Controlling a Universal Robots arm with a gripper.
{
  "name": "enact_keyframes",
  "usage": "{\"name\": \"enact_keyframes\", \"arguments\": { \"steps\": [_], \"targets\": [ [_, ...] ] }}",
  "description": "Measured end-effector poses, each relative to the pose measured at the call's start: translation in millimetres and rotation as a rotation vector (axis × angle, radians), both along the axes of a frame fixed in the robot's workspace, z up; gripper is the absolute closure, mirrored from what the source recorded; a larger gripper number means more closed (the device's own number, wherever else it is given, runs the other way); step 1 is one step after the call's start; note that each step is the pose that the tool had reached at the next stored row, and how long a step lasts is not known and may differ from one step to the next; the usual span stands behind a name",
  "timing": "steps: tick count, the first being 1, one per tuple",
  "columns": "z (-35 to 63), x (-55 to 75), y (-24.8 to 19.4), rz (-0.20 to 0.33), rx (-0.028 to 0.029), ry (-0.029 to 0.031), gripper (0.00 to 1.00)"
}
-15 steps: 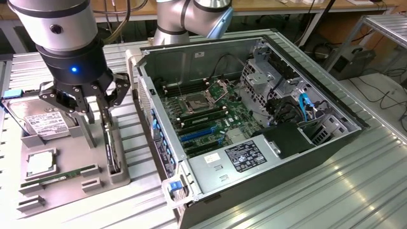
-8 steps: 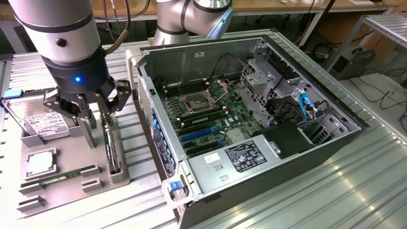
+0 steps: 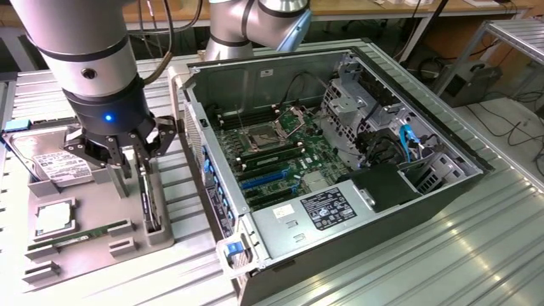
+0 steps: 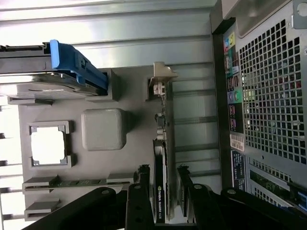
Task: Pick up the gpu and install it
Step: 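Pick up the gpu and move the gpu toward the slot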
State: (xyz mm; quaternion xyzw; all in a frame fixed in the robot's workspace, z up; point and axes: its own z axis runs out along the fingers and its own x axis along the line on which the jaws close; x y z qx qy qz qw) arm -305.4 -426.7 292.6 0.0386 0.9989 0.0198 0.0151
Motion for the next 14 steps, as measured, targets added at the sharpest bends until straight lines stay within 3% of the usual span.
{"name": "enact_keyframes", "arguments": {
  "steps": [14],
  "targets": [
    [-37.2, 0.0, -1.3, -0.009, 0.0, 0.0, 0.64]
  ]
}}
